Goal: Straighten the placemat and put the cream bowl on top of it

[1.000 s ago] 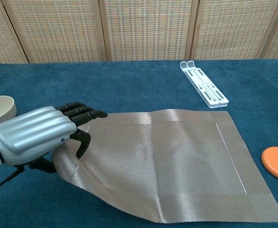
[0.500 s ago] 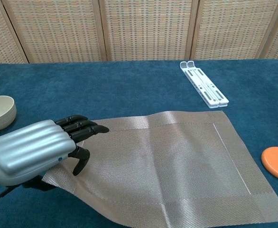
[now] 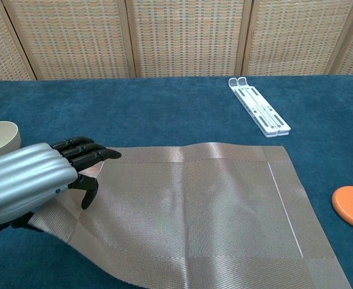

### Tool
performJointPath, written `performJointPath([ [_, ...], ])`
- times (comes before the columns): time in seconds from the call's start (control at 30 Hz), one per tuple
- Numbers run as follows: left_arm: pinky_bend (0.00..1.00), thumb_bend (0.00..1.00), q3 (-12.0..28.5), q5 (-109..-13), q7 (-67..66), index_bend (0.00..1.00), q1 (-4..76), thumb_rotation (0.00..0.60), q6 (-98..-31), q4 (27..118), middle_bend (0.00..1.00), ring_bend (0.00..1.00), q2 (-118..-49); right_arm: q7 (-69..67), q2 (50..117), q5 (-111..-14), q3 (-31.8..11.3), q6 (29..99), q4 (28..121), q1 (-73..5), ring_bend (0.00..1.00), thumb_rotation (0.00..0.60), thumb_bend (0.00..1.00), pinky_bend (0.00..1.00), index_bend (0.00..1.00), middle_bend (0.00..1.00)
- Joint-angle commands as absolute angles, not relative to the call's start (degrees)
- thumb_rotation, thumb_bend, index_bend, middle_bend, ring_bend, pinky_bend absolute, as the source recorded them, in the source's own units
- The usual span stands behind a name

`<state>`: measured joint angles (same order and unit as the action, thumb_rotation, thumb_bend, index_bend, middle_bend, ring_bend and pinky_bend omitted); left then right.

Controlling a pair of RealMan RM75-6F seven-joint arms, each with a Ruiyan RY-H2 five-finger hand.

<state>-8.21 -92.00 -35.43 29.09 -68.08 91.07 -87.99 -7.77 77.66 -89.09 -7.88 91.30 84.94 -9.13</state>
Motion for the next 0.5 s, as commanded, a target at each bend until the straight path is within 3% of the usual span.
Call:
performJointPath([
  [0.03, 0.00, 0.16, -8.41, -92.34, -34.97, 0.16, 28.57, 0.600, -68.27, 92.17, 0.00, 0.00, -86.93, -7.56, 77.76, -89.11, -7.83, 91.30, 84.88, -9.09, 0.00, 0.600, 0.26, 0.00, 0.11, 0.00],
  [0.17, 0.00, 0.02, -9.57, -93.43, -33.38, 0.04, 26.97, 0.600, -70.40, 94.88, 0.00, 0.00, -83.58, -7.16, 77.84, -89.74, -7.58, 91.69, 84.97, -9.00, 0.00, 0.600, 0.26, 0.00, 0.11, 0.00],
  [0.5, 0.00, 0.01, -9.47, -95.52, -24.93, 0.05, 22.08, 0.600, -79.87, 96.37, 0.00, 0.00, -74.47, -5.93, 78.18, -91.06, -6.65, 92.02, 85.31, -8.79, 0.00, 0.600, 0.26, 0.00, 0.11, 0.00],
])
